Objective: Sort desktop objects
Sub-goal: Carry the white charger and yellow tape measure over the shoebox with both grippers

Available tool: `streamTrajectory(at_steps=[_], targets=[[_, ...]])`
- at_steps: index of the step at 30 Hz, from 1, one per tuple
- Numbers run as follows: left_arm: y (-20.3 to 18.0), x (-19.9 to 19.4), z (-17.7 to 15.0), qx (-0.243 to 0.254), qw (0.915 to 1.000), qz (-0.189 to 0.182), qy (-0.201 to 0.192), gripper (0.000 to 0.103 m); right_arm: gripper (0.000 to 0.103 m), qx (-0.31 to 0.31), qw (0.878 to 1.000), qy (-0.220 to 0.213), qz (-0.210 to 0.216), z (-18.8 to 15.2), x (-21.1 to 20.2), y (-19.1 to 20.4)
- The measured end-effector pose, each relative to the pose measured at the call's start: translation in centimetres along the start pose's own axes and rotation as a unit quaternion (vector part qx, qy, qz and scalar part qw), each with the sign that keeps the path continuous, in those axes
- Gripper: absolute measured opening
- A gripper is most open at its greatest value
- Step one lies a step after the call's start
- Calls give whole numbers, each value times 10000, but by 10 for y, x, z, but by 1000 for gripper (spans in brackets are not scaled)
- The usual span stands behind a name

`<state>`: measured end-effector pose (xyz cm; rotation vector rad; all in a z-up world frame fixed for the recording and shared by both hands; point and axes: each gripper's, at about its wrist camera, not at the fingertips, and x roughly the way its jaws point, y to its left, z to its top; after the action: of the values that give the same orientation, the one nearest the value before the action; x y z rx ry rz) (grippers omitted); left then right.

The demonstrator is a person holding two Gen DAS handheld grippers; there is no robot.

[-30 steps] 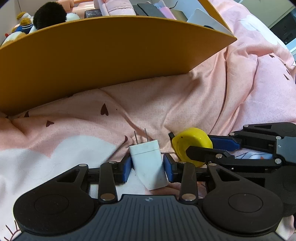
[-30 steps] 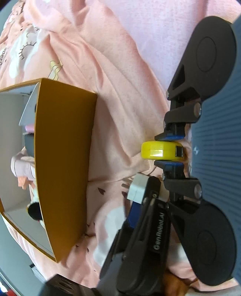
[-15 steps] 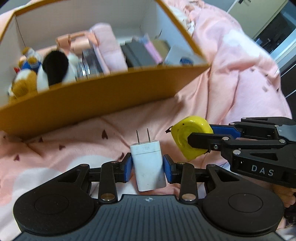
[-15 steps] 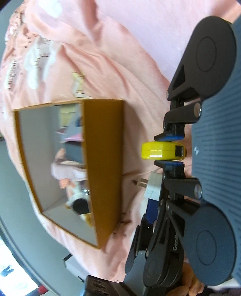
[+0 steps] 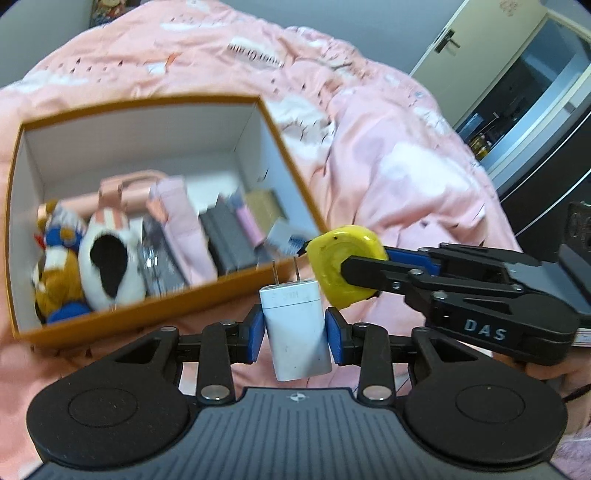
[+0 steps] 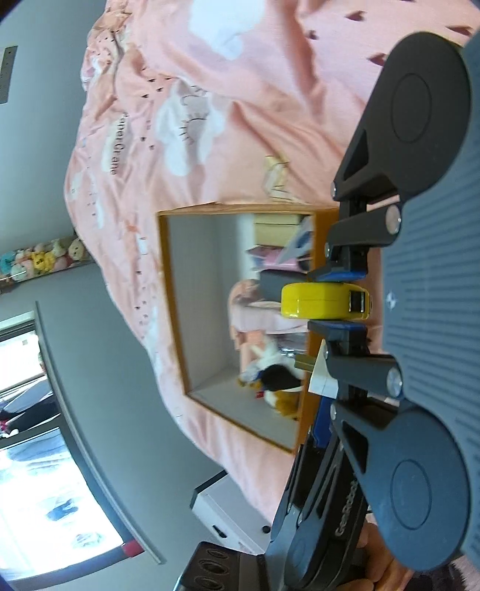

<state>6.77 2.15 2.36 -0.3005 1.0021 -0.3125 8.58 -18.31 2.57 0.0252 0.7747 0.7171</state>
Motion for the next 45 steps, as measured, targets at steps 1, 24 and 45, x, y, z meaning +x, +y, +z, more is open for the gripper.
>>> streamTrajectory(at_steps=[1, 24, 45], targets=[[-1, -1, 5, 29, 10000, 0, -46, 40, 22, -24, 10000, -26, 6, 4, 1, -1], [65, 49, 121, -391, 9973, 370, -503, 40, 22, 291, 9995, -1, 88, 96, 99, -49], [123, 117, 145, -839, 9952, 413, 280, 40, 22, -1321, 9827, 1033, -792, 105, 200, -22]])
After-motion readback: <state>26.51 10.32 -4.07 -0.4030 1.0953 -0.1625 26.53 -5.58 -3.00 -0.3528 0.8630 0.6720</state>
